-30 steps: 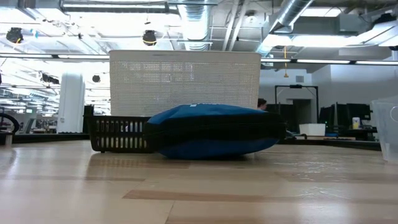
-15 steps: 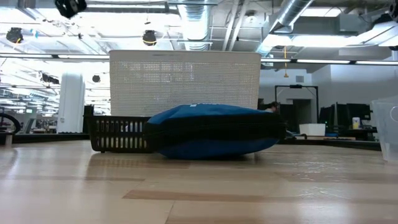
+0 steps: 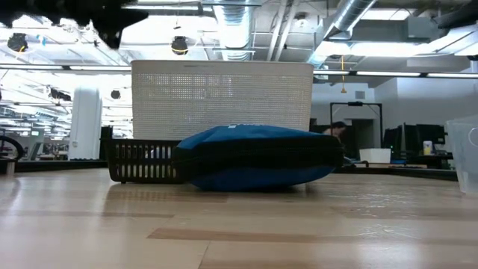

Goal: Pick & place medical supplies in basket/bin
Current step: Return to Home Position

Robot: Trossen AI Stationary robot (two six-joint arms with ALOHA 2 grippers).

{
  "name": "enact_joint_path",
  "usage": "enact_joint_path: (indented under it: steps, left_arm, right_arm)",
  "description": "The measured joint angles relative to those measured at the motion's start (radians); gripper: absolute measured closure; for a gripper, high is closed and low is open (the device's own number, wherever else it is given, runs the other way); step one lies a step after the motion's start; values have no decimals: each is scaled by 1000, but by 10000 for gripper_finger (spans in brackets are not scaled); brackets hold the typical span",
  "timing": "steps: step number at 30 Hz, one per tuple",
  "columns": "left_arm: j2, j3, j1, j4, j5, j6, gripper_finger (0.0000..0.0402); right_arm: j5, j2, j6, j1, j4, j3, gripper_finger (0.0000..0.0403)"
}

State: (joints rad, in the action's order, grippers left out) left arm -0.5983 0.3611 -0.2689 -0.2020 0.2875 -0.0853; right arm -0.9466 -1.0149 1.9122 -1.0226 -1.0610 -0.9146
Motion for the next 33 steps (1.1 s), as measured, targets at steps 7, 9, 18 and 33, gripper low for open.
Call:
enact_joint_path:
  steps: [7,9,18,33]
  left_arm:
    - [232,-161,115,33,-171,-31,244]
    - [286,-185,126,79,-175,-31,244]
    - [446,-275,126,194,-160,17,244]
    - [533,-291,215,354,-171,87,244]
  right_arm:
    - [0,1,8,53,28,0,168]
    - [0,1,16,59,34,0,168]
    - [2,1,17,90,59,0,168]
    - [3,0,15,90,75,0,168]
